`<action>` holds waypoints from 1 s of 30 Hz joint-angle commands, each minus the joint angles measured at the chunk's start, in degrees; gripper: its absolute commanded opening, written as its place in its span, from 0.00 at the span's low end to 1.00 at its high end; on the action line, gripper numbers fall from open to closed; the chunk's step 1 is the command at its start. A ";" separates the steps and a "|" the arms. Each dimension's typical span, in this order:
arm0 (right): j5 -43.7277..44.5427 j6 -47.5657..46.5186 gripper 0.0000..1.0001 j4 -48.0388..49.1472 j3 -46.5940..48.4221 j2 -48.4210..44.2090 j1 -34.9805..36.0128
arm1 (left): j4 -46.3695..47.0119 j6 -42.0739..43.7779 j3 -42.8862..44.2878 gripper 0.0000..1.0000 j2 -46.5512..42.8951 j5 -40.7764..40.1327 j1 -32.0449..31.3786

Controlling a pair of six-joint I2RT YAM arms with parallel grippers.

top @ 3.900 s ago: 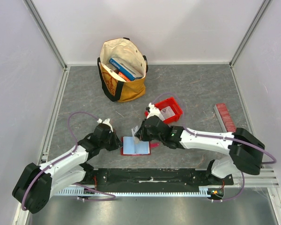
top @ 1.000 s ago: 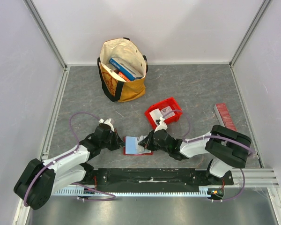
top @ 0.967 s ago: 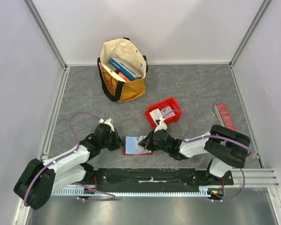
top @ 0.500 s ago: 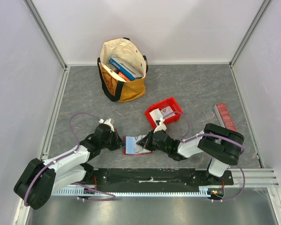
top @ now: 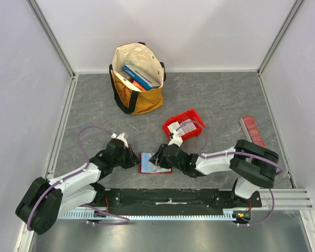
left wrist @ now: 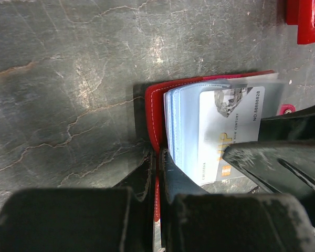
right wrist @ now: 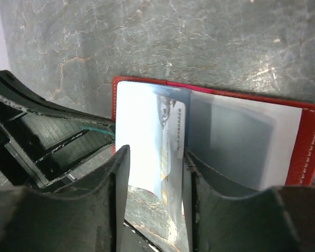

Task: Put the credit cards into the card holder
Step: Insert the credit card into the card holder.

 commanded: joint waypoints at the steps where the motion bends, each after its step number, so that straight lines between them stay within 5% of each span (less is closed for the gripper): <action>1: 7.83 -5.07 0.54 -18.89 4.91 -5.19 0.55 | -2.30 -0.57 -1.00 0.02 0.07 -0.40 -0.14; 8: 7.40 -6.22 0.57 -22.24 6.75 -4.68 0.55 | -3.00 0.40 -0.21 0.02 0.42 -0.75 -0.05; 30: -5.87 -11.23 0.39 -8.27 11.15 0.33 0.90 | -3.44 0.32 0.32 0.02 -0.63 -0.31 -0.14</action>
